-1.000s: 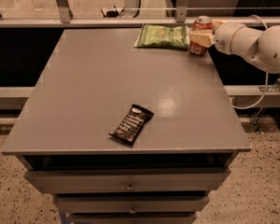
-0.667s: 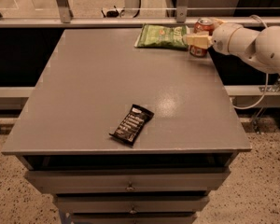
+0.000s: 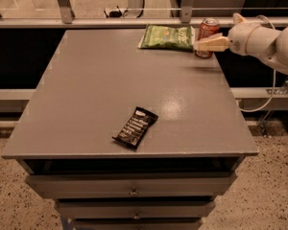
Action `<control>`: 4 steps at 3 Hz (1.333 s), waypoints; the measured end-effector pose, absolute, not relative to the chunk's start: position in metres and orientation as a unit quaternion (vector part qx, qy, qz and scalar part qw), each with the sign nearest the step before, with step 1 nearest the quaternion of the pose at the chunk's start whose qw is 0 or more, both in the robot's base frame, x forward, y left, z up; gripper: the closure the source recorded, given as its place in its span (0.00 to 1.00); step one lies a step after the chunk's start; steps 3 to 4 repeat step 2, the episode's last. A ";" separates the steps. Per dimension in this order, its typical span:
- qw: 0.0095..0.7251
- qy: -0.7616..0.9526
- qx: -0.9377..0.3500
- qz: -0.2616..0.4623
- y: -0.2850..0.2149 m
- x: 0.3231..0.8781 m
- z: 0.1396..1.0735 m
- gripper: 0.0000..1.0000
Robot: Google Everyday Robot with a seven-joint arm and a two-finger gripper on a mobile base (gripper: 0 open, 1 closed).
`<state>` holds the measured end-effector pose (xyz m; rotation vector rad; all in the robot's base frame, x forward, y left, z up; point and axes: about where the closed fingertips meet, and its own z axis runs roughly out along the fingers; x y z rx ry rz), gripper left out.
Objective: Move coke can near green jalapeno chip bag
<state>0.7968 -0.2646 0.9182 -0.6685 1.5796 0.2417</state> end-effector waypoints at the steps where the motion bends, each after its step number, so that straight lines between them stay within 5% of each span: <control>1: 0.642 0.694 -0.308 0.108 -0.300 0.765 0.938 0.00; 2: 0.635 0.691 -0.325 0.113 -0.343 0.721 0.968 0.00; 4: 0.635 0.691 -0.325 0.113 -0.343 0.721 0.968 0.00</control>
Offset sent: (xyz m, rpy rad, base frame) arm -0.1441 -0.1382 0.0859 -0.0716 0.0407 0.1324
